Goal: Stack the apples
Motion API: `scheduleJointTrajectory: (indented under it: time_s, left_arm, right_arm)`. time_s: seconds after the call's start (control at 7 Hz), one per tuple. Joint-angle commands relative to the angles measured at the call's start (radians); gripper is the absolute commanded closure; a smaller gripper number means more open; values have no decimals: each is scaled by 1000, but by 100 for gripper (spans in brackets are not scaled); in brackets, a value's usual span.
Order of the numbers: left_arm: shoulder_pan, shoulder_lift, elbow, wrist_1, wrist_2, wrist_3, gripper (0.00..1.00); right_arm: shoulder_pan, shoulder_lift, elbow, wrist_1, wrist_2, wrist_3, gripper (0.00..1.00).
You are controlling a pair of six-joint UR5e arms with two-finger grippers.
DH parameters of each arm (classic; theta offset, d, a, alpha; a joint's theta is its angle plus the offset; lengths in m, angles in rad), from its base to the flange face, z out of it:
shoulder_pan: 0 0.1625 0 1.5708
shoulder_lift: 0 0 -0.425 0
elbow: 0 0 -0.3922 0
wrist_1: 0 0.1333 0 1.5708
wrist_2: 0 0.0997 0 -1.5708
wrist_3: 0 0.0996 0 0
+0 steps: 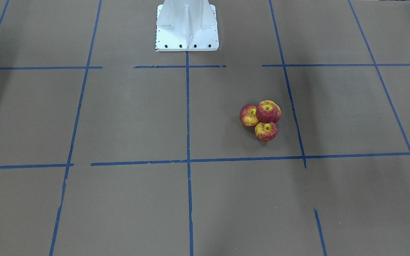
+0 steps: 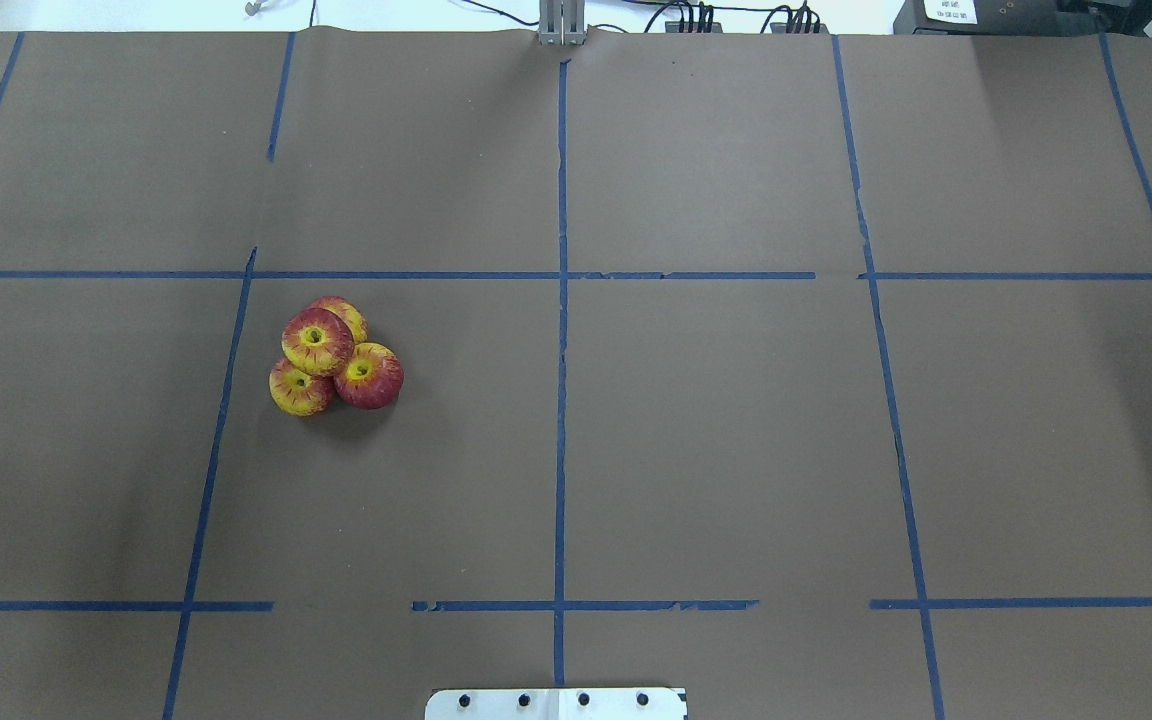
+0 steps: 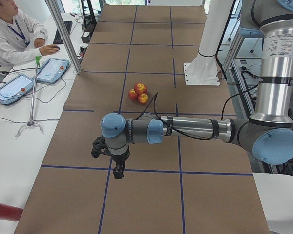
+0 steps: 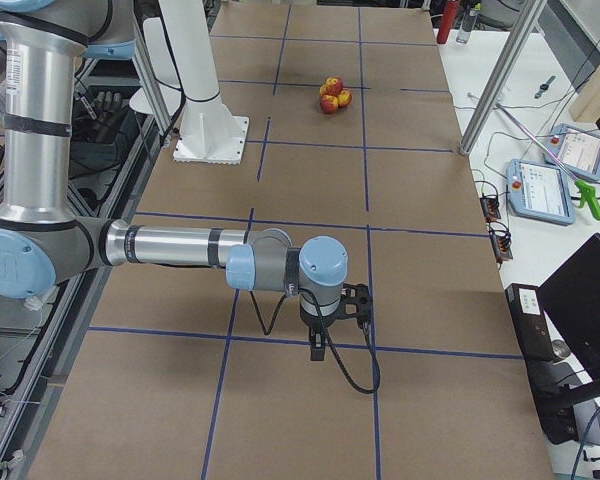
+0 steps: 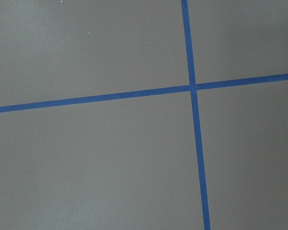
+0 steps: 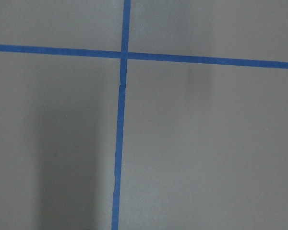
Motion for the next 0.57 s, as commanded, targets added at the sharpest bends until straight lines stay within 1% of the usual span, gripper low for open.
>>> scheduleJointTrajectory:
  time_s: [0.0, 0.14, 0.29, 0.43]
  left_arm:
    - [2, -5, 0, -22, 0, 1, 0]
    - [2, -12, 0, -57, 0, -4, 0]
    - [3, -21, -19, -57, 0, -2, 0]
    - [5, -30, -13, -62, 0, 1, 0]
  right_arm:
    - [0, 0, 0, 0, 0, 0, 0]
    - [0, 0, 0, 0, 0, 0, 0]
    - [0, 0, 0, 0, 0, 0, 0]
    - [0, 0, 0, 0, 0, 0, 0]
